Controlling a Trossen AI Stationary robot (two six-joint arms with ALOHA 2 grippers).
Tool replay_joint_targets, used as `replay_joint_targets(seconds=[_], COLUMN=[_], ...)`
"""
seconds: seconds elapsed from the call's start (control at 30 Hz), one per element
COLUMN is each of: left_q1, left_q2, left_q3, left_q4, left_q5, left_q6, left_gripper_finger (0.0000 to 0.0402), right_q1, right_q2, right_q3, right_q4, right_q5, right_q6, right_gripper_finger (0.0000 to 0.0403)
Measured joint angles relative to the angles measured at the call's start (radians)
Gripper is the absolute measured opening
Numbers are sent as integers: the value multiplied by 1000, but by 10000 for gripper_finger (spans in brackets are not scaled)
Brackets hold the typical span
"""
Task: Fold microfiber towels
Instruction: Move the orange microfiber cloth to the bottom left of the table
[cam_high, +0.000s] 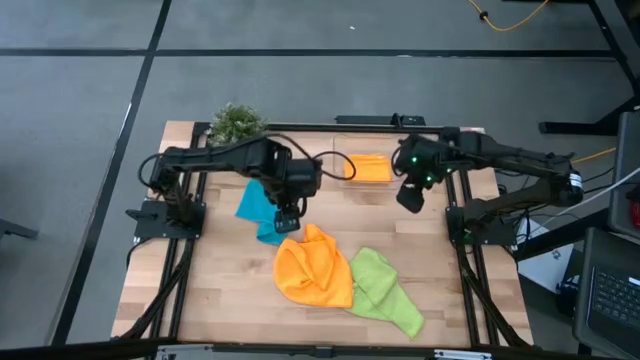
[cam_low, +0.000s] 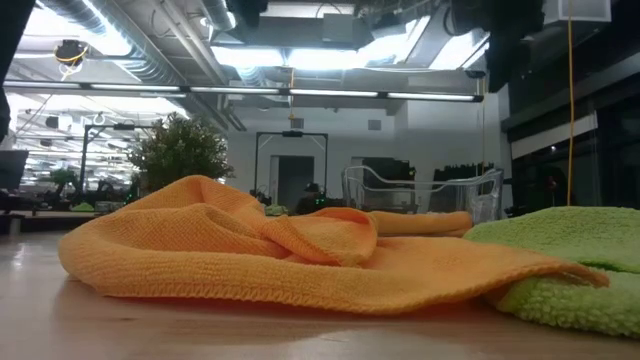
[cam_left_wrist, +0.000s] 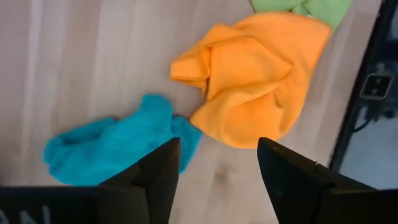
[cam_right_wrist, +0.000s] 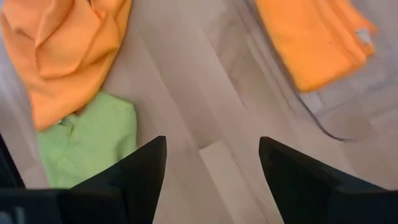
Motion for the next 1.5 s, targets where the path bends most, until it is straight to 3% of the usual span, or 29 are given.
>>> replay_joint_targets(seconds=[0.1, 0.23, 0.47, 0.63, 0.77, 0.9, 1.1, 1.5], left_q1=[-9, -13, -13, -19, -19, -32, -102, -206], left_q2=[-2, -57, -315, -472, -522, -511, -442, -45], left_q3=[-16, -104, -408, -678, -854, -952, -998, -989], left_q4=[1, 2, 31, 244, 489, 656, 905, 1240], left_q5=[22, 56, -16, -37, -36, -35, -36, -32], left_q6=[-104, -109, -147, -214, -241, -262, -261, -265], left_gripper_finger=[208, 208, 208, 208, 208, 208, 208, 208], right_q1=[34, 85, 168, 198, 228, 272, 313, 330], right_q2=[0, 0, 0, 22, 84, 172, 248, 218], right_q3=[-53, -101, -106, -106, -106, -106, -106, -93], right_q4=[95, 205, 278, 439, 547, 569, 532, 392], right_q5=[16, 17, 59, 149, 142, 132, 56, 116], right_q6=[12, 36, 137, 180, 171, 151, 179, 381], right_gripper_finger=[258, 258, 258, 258, 258, 258, 258, 258])
